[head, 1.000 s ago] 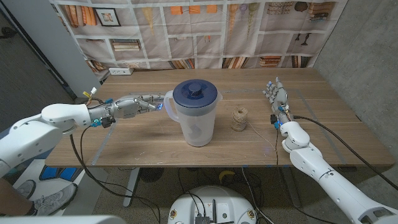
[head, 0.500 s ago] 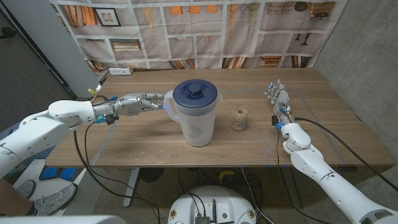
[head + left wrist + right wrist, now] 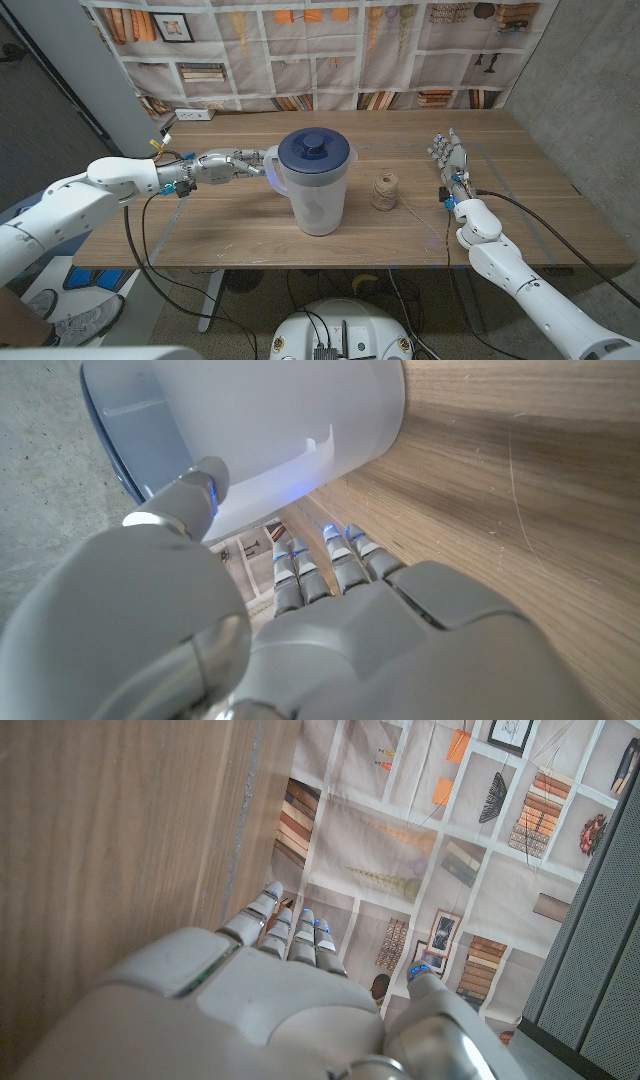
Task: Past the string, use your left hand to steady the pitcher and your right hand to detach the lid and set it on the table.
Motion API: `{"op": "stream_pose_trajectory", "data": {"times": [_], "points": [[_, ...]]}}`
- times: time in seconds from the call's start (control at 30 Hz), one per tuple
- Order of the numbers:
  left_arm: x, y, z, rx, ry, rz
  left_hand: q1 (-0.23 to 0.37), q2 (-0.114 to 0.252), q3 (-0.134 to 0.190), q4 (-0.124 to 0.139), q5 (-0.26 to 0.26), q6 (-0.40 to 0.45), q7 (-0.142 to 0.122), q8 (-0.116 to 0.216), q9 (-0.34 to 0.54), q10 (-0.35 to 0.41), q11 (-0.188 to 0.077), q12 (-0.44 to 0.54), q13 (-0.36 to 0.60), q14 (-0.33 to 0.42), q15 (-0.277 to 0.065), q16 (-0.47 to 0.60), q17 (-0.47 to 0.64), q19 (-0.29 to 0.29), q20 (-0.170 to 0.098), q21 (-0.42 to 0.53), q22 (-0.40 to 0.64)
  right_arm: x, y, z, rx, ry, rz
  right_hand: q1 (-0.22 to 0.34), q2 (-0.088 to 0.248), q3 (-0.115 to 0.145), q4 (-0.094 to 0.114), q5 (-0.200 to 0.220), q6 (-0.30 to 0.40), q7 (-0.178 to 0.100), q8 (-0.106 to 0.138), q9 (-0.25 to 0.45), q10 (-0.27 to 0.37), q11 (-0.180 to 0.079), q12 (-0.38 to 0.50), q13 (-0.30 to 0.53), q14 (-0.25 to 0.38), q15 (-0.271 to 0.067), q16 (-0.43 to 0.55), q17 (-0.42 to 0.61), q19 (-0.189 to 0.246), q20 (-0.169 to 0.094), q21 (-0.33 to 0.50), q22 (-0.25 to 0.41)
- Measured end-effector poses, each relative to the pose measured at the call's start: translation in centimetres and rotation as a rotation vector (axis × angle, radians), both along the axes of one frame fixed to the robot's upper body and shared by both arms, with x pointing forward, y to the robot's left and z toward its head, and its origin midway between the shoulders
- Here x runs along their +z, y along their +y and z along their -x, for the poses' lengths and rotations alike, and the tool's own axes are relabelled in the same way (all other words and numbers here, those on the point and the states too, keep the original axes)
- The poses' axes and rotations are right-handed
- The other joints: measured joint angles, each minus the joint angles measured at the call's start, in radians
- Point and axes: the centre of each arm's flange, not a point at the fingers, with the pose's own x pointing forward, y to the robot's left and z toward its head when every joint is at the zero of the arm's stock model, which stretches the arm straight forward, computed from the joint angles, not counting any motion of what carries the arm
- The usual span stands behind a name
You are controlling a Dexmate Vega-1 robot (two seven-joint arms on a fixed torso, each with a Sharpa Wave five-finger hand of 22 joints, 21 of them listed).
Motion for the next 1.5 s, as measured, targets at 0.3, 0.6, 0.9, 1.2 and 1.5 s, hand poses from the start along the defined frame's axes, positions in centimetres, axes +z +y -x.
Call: {"op": "stream_pose_trajectory", "data": {"times": [0.3, 0.6, 0.9, 1.2, 1.5], "points": [[-0.1, -0.4, 0.2, 0.024, -0.023, 0.016, 0.07, 0.011, -0.059, 0.005, 0.0, 0.113, -0.015, 0.007, -0.001, 0.109, -0.02, 0.007, -0.002, 0.095, -0.003, 0.0, 0.0, 0.085, -0.002, 0.0, 0.0, -0.1, -0.1, 0.0, -0.001, 0.0, -0.005, 0.0, 0.0, 0.0, 0.0, 0.0, 0.0, 0.0, 0.0, 0.0, 0.0, 0.0, 0.0, 0.0, 0.0, 0.0, 0.0, 0.0, 0.0, 0.0, 0.0, 0.0], [-0.2, -0.8, 0.3, 0.04, -0.038, 0.029, 0.112, 0.026, -0.101, 0.009, 0.0, 0.184, -0.021, 0.007, -0.002, 0.18, -0.023, 0.007, -0.002, 0.157, -0.005, 0.0, 0.0, 0.131, -0.003, 0.008, 0.0, -0.2, -0.2, 0.0, 0.001, -0.001, -0.008, 0.0, 0.0, 0.0, 0.0, 0.0, 0.004, -0.004, 0.0, 0.0, 0.0, 0.0, 0.0, 0.0, 0.0, 0.0, 0.0, 0.0, 0.0, 0.0, 0.0, 0.0], [-0.5, -1.2, 0.7, 0.064, -0.053, 0.049, 0.159, 0.062, -0.142, 0.013, 0.0, 0.245, -0.031, -0.005, -0.002, 0.27, -0.024, 0.011, -0.006, 0.236, -0.008, 0.0, 0.005, 0.181, -0.003, 0.008, 0.003, -0.3, -0.3, 0.1, 0.0, -0.001, -0.012, 0.0, 0.0, -0.004, 0.004, 0.0, 0.004, -0.004, 0.0, 0.0, 0.0, 0.0, 0.0, 0.0, 0.0, 0.0, 0.0, 0.0, 0.0, 0.0, 0.0, 0.0], [-1.1, -1.4, 1.0, 0.094, -0.07, 0.078, 0.199, 0.086, -0.191, 0.015, 0.0, 0.352, -0.005, -0.005, 0.0, 0.349, -0.024, 0.007, -0.006, 0.311, -0.015, 0.0, 0.005, 0.221, -0.006, 0.008, 0.002, -0.4, -0.3, 0.1, -0.001, -0.002, -0.017, 0.0, 0.0, -0.004, 0.004, 0.0, 0.004, -0.004, 0.0, 0.0, 0.0, 0.0, 0.0, 0.0, 0.0, 0.0, 0.0, -0.005, 0.007, 0.007, 0.0, 0.0], [-1.6, -1.6, 1.4, 0.124, -0.079, 0.104, 0.232, 0.119, -0.23, 0.019, 0.0, 0.478, -0.003, -0.005, 0.0, 0.435, -0.023, -0.001, -0.006, 0.387, -0.022, 0.006, 0.01, 0.265, -0.008, 0.008, 0.002, -0.6, -0.4, 0.2, 0.0, -0.003, -0.021, 0.0, 0.0, -0.004, 0.004, 0.0, 0.009, -0.009, 0.0, 0.0, 0.0, 0.0, 0.0, 0.0, 0.0, 0.0, 0.008, -0.005, 0.007, 0.007, 0.0, 0.0]]}}
